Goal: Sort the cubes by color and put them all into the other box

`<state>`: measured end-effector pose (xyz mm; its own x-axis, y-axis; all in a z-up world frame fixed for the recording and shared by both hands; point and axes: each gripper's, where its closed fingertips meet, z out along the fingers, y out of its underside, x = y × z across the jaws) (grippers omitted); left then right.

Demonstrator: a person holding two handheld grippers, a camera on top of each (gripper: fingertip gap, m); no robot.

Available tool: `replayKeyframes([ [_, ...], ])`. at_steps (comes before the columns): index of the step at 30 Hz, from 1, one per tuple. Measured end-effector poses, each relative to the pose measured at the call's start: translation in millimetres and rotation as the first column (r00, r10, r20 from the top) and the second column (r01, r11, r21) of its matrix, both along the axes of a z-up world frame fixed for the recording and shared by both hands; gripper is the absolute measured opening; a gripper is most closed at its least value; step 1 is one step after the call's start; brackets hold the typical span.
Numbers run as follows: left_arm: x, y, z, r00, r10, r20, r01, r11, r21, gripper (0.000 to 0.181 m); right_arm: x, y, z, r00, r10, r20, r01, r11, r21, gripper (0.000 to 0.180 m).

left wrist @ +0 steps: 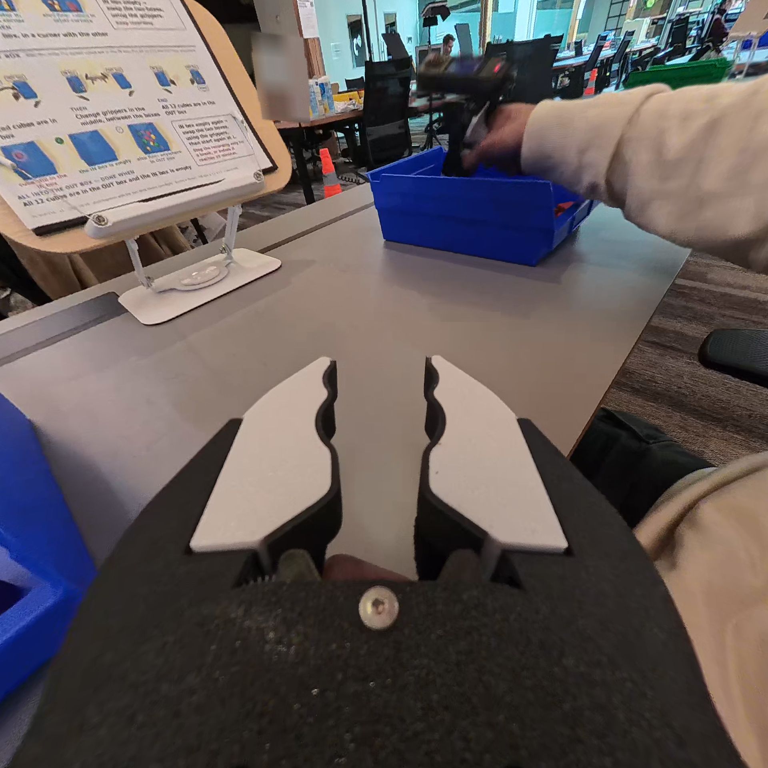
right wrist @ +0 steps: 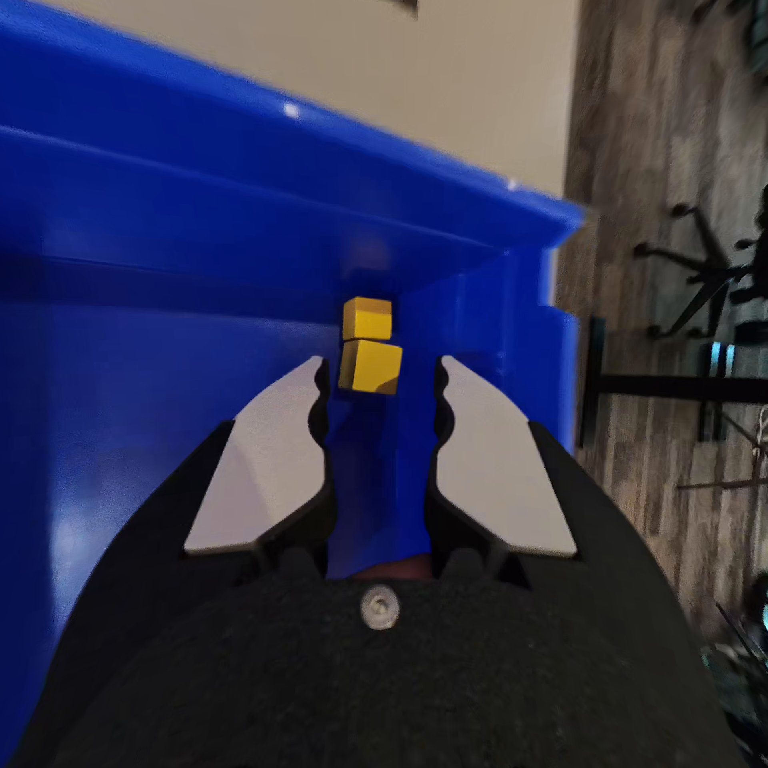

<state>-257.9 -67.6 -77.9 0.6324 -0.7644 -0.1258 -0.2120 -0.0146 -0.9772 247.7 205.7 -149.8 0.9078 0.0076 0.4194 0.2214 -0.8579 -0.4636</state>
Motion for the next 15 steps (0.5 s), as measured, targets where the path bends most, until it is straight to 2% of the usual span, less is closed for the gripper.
replayKeyframes([
  [2, -3, 3, -2, 1.000, 0.013, -0.006, -0.014, 1.000, -0.011, 0.040, -26, -13, 42, 0.996, 0.080, -0.030, -0.075, 0.984, 0.161, 0.048],
  [4, -6, 8, -5, 0.999, 0.042, -0.017, -0.043, 0.999, -0.031, 0.040, -78, -45, 89, 0.966, 0.230, -0.116, -0.173, 0.912, 0.373, 0.047],
  [5, -8, 11, -8, 0.998, 0.053, -0.023, -0.054, 0.997, -0.047, 0.040, -115, -69, 108, 0.920, 0.342, -0.192, -0.214, 0.848, 0.485, 0.045],
  [7, -9, 16, -14, 0.997, 0.070, -0.030, -0.073, 0.994, -0.078, 0.040, -201, -129, 124, 0.731, 0.590, -0.343, -0.279, 0.717, 0.639, 0.041],
  [8, -10, 18, -18, 0.997, 0.076, -0.034, -0.079, 0.992, -0.094, 0.040, -240, -160, 117, 0.626, 0.666, -0.406, -0.303, 0.688, 0.660, 0.041],
  [10, -10, 20, -25, 0.996, 0.085, -0.042, -0.089, 0.989, -0.122, 0.040, -304, -212, 82, 0.462, 0.719, -0.519, -0.367, 0.688, 0.626, 0.044],
  [12, -9, 22, -30, 0.995, 0.090, -0.053, -0.096, 0.987, -0.129, 0.041, -342, -243, 48, 0.408, 0.733, -0.545, -0.397, 0.680, 0.617, 0.044],
  [15, -7, 24, -34, 0.992, 0.096, -0.081, -0.105, 0.987, -0.121, 0.041, -365, -267, 29, 0.382, 0.763, -0.522, -0.430, 0.647, 0.630, 0.043],
])
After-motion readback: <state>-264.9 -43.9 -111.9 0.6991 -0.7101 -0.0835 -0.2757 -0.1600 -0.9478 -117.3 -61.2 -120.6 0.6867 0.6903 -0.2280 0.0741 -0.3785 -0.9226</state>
